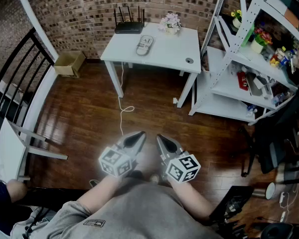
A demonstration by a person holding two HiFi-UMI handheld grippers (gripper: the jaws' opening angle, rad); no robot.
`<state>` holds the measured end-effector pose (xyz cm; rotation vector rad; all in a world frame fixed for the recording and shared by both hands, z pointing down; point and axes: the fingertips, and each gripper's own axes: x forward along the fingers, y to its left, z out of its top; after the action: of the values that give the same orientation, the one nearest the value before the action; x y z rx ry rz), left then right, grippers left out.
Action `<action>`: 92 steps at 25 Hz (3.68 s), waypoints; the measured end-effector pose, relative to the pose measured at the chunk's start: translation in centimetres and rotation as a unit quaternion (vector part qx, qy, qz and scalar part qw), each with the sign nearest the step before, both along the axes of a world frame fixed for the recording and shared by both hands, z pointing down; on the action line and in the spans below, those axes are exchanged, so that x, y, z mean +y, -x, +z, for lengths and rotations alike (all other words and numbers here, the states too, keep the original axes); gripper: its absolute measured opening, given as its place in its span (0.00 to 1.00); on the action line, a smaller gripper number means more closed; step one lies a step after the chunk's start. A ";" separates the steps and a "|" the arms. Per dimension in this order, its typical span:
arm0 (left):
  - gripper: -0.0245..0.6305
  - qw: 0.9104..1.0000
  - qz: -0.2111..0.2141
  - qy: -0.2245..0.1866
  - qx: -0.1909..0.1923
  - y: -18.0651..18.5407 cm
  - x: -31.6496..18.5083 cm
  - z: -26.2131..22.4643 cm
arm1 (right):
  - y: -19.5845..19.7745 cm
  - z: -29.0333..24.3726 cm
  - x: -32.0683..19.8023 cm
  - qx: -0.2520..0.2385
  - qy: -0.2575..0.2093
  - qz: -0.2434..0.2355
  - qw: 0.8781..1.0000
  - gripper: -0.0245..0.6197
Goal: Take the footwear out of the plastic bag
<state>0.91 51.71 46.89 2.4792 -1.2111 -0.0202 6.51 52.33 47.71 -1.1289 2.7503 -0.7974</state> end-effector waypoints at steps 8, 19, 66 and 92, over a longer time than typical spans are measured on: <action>0.04 1.000 -0.014 -0.001 -0.004 -0.2 -3.4 1.3 | -1.4 0.9 -3.4 0.000 0.007 0.002 1.000 0.06; 0.04 1.000 -0.020 -0.002 0.010 1.9 -15.3 0.6 | -0.2 0.5 -14.9 0.017 0.005 0.005 1.000 0.06; 0.04 0.995 -0.066 0.048 -0.057 13.5 -60.6 5.7 | 5.0 6.9 -60.1 0.048 0.063 0.004 0.997 0.06; 0.11 0.983 0.072 0.120 -0.122 15.9 -67.1 14.7 | 7.4 12.6 -66.8 0.114 0.132 0.068 0.982 0.13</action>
<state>-15.04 -15.43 61.58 2.3965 -1.0516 0.4526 -0.91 -14.43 60.35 -1.5272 2.7638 -1.1033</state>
